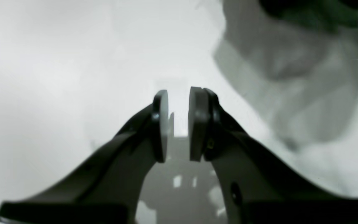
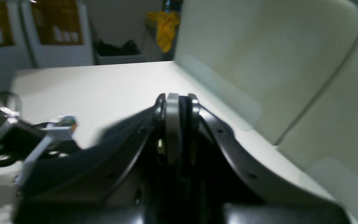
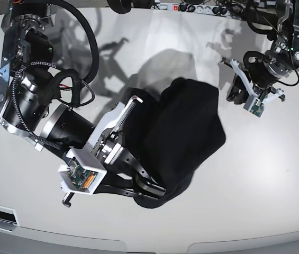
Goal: Layout the t-shirt on the table in an organized manner, then fold the t-shirt properly
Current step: 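Reach both grippers down and grasp edges of the black t-shirt, then lift the shirt and pull the grippers apart to stretch it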
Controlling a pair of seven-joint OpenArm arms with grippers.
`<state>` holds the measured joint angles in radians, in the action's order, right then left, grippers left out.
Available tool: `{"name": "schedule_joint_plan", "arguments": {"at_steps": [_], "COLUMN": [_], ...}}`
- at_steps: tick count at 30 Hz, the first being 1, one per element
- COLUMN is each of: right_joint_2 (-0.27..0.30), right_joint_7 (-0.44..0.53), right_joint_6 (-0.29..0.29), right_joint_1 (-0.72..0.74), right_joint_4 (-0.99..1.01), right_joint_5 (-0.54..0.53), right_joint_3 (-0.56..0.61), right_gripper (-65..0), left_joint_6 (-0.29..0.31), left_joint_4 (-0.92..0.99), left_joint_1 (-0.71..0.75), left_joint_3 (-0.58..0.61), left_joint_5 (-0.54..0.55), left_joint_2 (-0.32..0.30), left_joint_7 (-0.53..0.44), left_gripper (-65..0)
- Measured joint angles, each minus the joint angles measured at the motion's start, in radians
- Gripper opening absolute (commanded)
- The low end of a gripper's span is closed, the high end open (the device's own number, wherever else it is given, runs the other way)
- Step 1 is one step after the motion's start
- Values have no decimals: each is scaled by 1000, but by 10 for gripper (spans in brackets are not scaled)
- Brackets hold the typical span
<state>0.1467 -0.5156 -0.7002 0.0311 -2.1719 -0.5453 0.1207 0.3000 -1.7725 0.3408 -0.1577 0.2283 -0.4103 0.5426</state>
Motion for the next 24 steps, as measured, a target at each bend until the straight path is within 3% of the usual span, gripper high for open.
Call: {"name": "schedule_joint_plan", "arguments": {"at_steps": [2, 6, 8, 9, 12, 14, 20, 22, 24], "right_joint_2": [0, 0, 20, 34, 56, 69, 80, 80, 80], "right_joint_7": [5, -148, -175, -166, -154, -159, -165, -166, -166], "right_joint_6": [2, 187, 203, 204, 234, 282, 402, 397, 329], "right_joint_1": [0, -19, -49, -63, -74, -69, -77, -72, -70], "right_joint_4": [0, -1, 9, 24, 130, 222, 335, 313, 276], "right_joint_5": [48, 161, 187, 195, 213, 226, 353, 343, 291], "right_joint_3": [-33, -110, -142, -150, -156, -156, -157, -157, -157], "right_gripper": [-650, -650, -650, -612, -325, -199, -185, -185, -185], "left_joint_6": [-4, -3, -3, -4, 0, -1, -3, -4, 24], "left_joint_4": [0, 0, 0, 0, 0, 0, 0, 0, 0], "left_joint_1": [0, 0, 0, 0, -6, -15, -14, -14, -17], "left_joint_3": [0, 0, 0, 0, 0, 0, 0, 0, 0], "left_joint_5": [-11, -11, -11, -12, -11, -11, -11, 27, 58], "left_joint_2": [0, 1, 0, 0, 1, 0, 1, 0, 6], "left_joint_7": [-2, -1, -2, -2, -1, -2, -3, -3, 0], "left_gripper": [-514, -514, -514, -514, -514, -514, -513, -513, -499]}}
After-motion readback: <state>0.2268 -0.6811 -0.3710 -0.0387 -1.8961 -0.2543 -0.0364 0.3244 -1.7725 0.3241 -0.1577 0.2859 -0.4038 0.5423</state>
